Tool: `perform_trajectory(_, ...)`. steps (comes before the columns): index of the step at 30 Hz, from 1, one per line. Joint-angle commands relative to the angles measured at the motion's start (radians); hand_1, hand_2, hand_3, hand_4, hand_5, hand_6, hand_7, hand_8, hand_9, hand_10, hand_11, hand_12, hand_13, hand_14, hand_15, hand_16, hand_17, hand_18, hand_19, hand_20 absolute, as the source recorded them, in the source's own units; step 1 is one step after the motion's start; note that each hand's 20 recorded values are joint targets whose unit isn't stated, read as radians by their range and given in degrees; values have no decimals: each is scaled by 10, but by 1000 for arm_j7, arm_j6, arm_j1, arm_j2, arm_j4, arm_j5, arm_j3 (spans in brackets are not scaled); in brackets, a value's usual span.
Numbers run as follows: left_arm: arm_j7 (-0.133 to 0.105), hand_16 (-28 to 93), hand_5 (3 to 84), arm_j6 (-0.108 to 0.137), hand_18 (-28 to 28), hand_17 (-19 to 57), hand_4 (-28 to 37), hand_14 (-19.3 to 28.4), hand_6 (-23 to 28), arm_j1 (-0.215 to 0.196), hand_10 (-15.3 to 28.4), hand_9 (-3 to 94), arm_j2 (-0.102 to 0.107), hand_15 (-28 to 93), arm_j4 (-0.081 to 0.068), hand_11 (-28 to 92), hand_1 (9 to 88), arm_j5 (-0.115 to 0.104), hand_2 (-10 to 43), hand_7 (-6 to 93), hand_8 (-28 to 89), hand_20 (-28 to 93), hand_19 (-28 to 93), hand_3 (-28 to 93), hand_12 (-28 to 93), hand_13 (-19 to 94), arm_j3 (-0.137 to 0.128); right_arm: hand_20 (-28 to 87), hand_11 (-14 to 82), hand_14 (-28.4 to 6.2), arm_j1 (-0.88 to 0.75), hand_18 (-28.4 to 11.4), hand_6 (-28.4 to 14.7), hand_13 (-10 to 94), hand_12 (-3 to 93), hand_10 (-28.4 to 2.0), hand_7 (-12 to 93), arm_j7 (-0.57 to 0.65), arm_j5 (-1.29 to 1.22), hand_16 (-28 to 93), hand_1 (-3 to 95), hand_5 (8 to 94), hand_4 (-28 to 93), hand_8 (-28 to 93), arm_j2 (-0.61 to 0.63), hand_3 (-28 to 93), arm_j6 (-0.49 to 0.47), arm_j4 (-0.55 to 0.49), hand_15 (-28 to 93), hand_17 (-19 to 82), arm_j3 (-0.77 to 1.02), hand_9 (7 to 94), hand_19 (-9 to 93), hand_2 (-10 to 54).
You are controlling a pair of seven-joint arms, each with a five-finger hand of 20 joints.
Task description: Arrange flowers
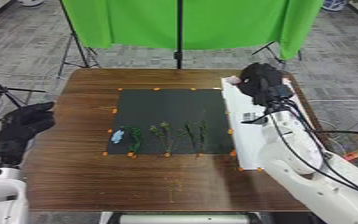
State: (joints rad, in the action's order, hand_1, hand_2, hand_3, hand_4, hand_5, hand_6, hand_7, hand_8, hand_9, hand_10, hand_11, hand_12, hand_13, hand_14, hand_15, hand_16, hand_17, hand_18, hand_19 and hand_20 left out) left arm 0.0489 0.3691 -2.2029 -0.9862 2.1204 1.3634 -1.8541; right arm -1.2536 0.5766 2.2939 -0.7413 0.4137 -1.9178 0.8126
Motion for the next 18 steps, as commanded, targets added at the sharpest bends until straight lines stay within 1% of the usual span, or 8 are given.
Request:
perform_trajectory(1, 25, 21, 483, 45, 114, 218, -49, 124, 24, -10, 113, 406, -8, 179, -34, 209, 766, 58, 54, 191, -79, 344, 163, 504, 142, 377, 24, 598, 198, 10, 280, -121, 11, 937, 464, -75, 259, -107, -26, 361, 608, 803, -178, 85, -184, 597, -61, 63, 600, 662, -266, 929, 932, -95)
perform_trajectory(3, 27, 30, 480, 50, 110, 204, -35, 121, 26, -5, 113, 394, -9, 164, -41, 201, 798, 57, 62, 190, -76, 439, 201, 471, 148, 369, 24, 599, 198, 11, 326, -120, 12, 937, 465, -75, 261, -134, -40, 362, 607, 802, -178, 85, -233, 597, -74, 106, 599, 661, -317, 928, 932, -95)
perform_trajectory(6, 23, 38, 478, 43, 108, 177, -5, 120, 27, -13, 113, 384, -13, 154, -34, 191, 822, 53, 70, 197, -78, 391, 279, 433, 154, 363, 13, 600, 199, 11, 386, -120, 12, 937, 465, -75, 263, -159, -53, 364, 606, 800, -177, 83, -302, 598, -98, 162, 598, 661, -383, 927, 932, -95)
perform_trajectory(7, 28, 39, 478, 48, 107, 174, -3, 122, 27, -19, 114, 384, -14, 157, -21, 191, 826, 59, 71, 200, -78, 385, 288, 428, 154, 364, 18, 600, 198, 11, 393, -119, 13, 937, 464, -75, 264, -169, -56, 365, 605, 800, -177, 83, -311, 598, -116, 165, 598, 660, -389, 927, 932, -95)
perform_trajectory(12, 10, 39, 480, 58, 107, 170, 7, 124, 28, -22, 115, 386, -17, 170, -15, 194, 823, 64, 71, 206, -80, 376, 302, 428, 154, 368, 43, 600, 201, 11, 481, -119, 12, 937, 462, -76, 266, -162, -47, 369, 605, 799, -178, 80, -377, 597, -149, 227, 595, 659, -519, 925, 932, -95)
perform_trajectory(13, 8, 38, 481, 55, 108, 169, 8, 124, 27, -16, 116, 388, -13, 171, -16, 196, 822, 63, 71, 206, -81, 375, 304, 429, 154, 368, 50, 601, 201, 11, 498, -119, 13, 937, 462, -76, 266, -160, -44, 369, 605, 799, -179, 80, -386, 596, -150, 240, 595, 659, -544, 925, 932, -95)
perform_trajectory(14, -2, 37, 481, 28, 108, 170, 9, 125, 27, 2, 116, 390, -19, 172, -42, 197, 819, 53, 72, 208, -81, 373, 303, 431, 154, 370, 41, 601, 202, 11, 521, -119, 14, 937, 461, -76, 268, -157, -41, 370, 605, 798, -179, 79, -431, 596, -163, 286, 595, 659, -566, 924, 932, -95)
perform_trajectory(18, 0, 29, 481, 7, 110, 187, -8, 126, 24, 21, 115, 392, -9, 181, -39, 205, 796, 62, 68, 212, -86, 404, 254, 466, 148, 370, 52, 602, 203, 11, 574, -119, 15, 937, 459, -76, 273, -146, -36, 373, 605, 796, -180, 75, -495, 595, -178, 360, 594, 657, -629, 923, 932, -95)
